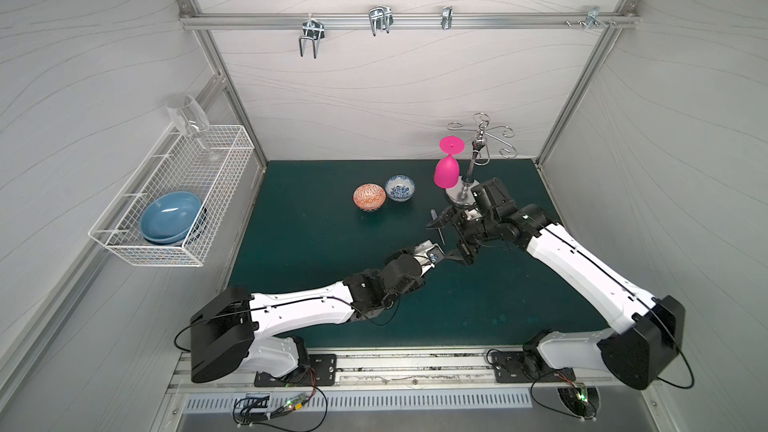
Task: Remove the battery from the alarm
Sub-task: Adjust the alarm.
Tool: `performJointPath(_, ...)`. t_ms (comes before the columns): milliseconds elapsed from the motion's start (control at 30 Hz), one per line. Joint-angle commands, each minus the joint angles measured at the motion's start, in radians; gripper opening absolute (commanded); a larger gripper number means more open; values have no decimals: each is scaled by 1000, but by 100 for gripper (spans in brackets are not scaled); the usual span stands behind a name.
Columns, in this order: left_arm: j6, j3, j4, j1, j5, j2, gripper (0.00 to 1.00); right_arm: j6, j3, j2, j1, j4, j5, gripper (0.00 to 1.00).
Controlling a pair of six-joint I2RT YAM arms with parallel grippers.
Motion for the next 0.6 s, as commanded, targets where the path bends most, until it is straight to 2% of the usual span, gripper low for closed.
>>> performJointPath(0,75,70,120,-20,-88,13,23,47,17,28,25,-31,10,96)
performJointPath(267,87,72,145,-32,-113,13,22,100,-42,8,44,-17,52,92)
performJointPath(333,85,67,153,-37,-110,5,22,112,-60,16,46,7,39,88)
performJointPath(467,86,67,159,-49,-105,-3,22,118,-60,40,53,44,16,70)
performJointPath(567,92,68,160,-57,-107,-2,22,115,-56,36,54,58,24,62)
